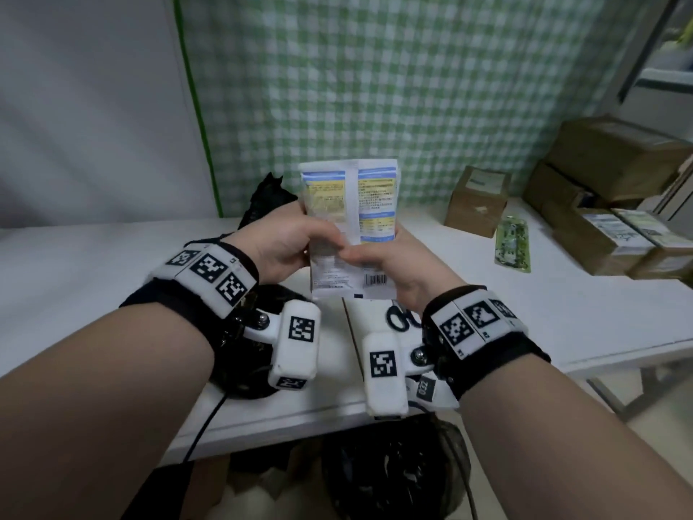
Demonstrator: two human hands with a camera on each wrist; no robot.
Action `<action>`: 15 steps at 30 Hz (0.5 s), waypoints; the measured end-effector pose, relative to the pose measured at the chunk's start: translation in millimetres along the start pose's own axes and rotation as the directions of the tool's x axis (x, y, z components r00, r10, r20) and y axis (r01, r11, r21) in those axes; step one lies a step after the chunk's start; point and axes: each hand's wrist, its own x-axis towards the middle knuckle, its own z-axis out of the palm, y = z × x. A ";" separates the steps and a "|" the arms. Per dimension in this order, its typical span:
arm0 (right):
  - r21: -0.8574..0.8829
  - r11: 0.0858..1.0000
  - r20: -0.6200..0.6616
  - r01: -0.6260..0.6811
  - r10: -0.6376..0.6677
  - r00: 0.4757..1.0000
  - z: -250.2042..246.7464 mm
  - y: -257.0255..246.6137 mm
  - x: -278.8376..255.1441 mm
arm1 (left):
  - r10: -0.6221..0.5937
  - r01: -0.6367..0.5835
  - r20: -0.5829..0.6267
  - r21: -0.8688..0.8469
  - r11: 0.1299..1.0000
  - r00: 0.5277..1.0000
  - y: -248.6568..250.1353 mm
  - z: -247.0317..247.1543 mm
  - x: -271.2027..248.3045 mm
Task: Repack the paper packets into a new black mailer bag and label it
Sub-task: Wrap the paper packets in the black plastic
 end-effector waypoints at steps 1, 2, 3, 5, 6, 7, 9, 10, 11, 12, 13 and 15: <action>-0.011 1.000 0.017 -0.009 0.010 1.000 2.4 4.8 -8.5 | 0.003 -0.004 -0.012 -0.017 1.000 1.000 -6.0 1.8 -8.7; -0.020 0.999 0.032 -0.030 0.031 0.999 4.1 10.5 -16.5 | 0.007 -0.008 -0.028 -0.026 1.000 1.000 -13.3 3.6 -16.9; -0.030 0.998 0.041 -0.059 0.060 0.997 5.2 16.3 -24.3 | 0.014 -0.014 -0.040 -0.024 1.000 0.999 -21.6 5.4 -24.8; -0.058 0.992 0.048 -0.113 0.116 0.992 6.5 30.5 -36.9 | 0.022 -0.022 -0.065 0.006 1.000 0.998 -39.7 8.3 -39.2; -0.076 0.988 0.043 -0.133 0.137 0.990 7.6 37.3 -41.2 | 0.020 -0.018 -0.085 0.026 1.000 0.996 -47.7 9.0 -45.0; -0.085 0.985 0.035 -0.148 0.151 0.988 9.4 43.9 -45.4 | 0.015 -0.011 -0.104 0.043 0.999 0.994 -55.5 9.4 -50.2; -0.072 0.984 0.006 -0.166 0.166 0.986 14.8 56.7 -51.1 | 0.011 -0.002 -0.138 0.063 0.998 0.990 -68.5 8.6 -56.9; -0.064 0.984 -0.004 -0.168 0.168 0.986 17.9 62.0 -54.0 | 0.010 0.001 -0.157 0.073 0.997 0.988 -73.1 8.6 -59.8; -0.058 0.984 -0.008 -0.169 0.169 0.986 20.7 67.3 -56.2 | 0.016 -0.001 -0.171 0.085 0.996 0.985 -77.7 8.9 -61.9; -0.055 0.984 -0.006 -0.172 0.172 0.985 23.6 71.7 -59.1 | 0.020 -0.004 -0.182 0.090 0.996 0.983 -82.4 9.0 -63.7; -0.055 0.983 0.000 -0.173 0.173 0.985 26.4 74.8 -62.1 | 0.023 -0.006 -0.189 0.090 0.996 0.982 -86.7 9.1 -64.9; -0.060 0.984 -0.002 -0.169 0.169 0.986 30.0 79.5 -66.2 | 0.026 -0.005 -0.201 0.102 0.995 0.979 -92.4 10.2 -67.6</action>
